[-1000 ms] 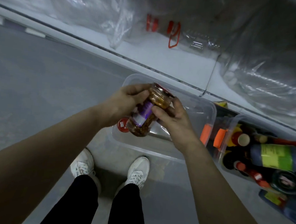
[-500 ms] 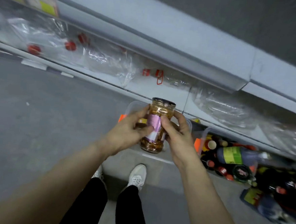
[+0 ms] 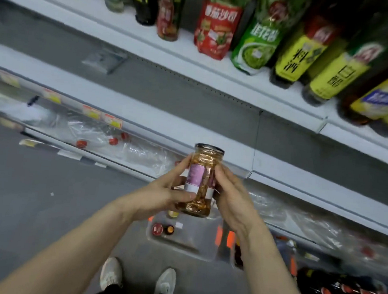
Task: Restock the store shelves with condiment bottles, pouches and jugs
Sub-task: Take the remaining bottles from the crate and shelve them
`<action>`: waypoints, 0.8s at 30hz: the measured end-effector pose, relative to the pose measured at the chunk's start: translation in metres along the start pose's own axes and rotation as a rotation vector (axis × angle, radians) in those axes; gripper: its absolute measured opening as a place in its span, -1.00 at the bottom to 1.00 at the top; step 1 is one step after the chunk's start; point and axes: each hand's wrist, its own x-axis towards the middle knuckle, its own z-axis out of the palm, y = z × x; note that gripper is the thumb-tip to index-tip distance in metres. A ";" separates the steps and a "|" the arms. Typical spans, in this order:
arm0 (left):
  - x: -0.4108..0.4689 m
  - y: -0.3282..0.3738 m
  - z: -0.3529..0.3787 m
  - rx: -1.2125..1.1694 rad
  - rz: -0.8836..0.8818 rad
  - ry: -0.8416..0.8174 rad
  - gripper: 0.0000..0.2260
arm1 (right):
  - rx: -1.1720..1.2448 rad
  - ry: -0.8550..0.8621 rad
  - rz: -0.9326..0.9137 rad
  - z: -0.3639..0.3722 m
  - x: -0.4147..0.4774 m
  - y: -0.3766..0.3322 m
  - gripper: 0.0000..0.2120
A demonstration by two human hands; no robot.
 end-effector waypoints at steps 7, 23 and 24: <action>-0.035 0.076 0.044 0.170 0.242 0.143 -0.56 | -0.194 -0.047 -0.166 0.047 -0.039 -0.087 -0.68; -0.103 0.220 0.050 0.075 0.431 -0.045 -0.50 | -0.334 -0.325 -0.310 0.107 -0.082 -0.240 -0.49; -0.106 0.227 0.046 0.080 0.438 -0.055 -0.49 | -0.338 -0.329 -0.327 0.116 -0.082 -0.246 -0.50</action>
